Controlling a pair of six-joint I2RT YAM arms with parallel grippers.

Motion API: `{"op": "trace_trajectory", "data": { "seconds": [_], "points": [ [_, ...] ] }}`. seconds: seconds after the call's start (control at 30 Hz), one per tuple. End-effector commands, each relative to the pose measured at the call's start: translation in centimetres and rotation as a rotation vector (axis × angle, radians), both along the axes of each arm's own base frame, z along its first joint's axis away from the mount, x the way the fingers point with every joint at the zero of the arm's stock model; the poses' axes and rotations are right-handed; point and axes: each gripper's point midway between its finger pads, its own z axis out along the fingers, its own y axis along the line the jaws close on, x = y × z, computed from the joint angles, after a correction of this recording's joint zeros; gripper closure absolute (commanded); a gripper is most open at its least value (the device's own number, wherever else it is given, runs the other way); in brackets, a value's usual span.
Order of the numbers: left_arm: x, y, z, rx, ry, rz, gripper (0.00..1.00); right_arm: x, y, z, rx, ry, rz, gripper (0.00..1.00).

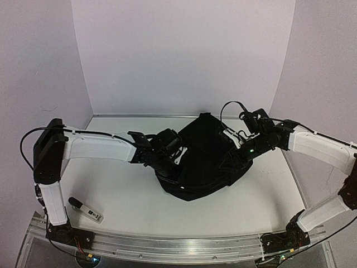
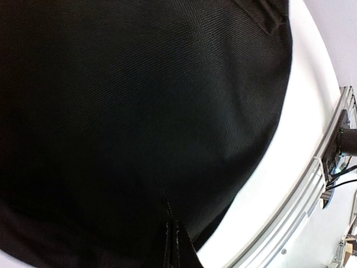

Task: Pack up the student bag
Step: Zip the student bag at the center of the board.

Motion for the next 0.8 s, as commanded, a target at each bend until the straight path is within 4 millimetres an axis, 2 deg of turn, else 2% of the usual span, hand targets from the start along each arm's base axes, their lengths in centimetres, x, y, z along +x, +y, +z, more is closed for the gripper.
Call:
{"op": "trace_trajectory", "data": {
  "seconds": [0.0, 0.17, 0.4, 0.47, 0.63, 0.77],
  "points": [
    [1.5, -0.1, 8.0, -0.244, -0.152, 0.101, 1.00, 0.9, 1.5, 1.2, 0.050, -0.027, 0.039, 0.40],
    [1.8, 0.6, 8.9, -0.329, -0.165, 0.161, 1.00, 0.1, 3.9, 1.2, 0.064, -0.051, 0.111, 0.39],
    [2.1, 1.2, 8.3, -0.397, -0.128, 0.243, 1.00, -1.4, 8.1, -0.5, 0.019, -0.121, 0.216, 0.39],
    [2.4, 1.2, 8.9, -0.434, -0.135, 0.260, 1.00, -1.5, 8.8, -1.3, 0.017, -0.118, 0.227, 0.40],
    [2.5, 1.4, 8.9, -0.452, -0.133, 0.273, 1.00, -2.0, 10.3, -3.3, 0.019, -0.098, 0.256, 0.42],
    [2.6, 1.7, 8.9, -0.465, -0.133, 0.281, 1.00, -1.8, 10.5, -4.7, 0.001, -0.100, 0.255, 0.47]
  ]
}}
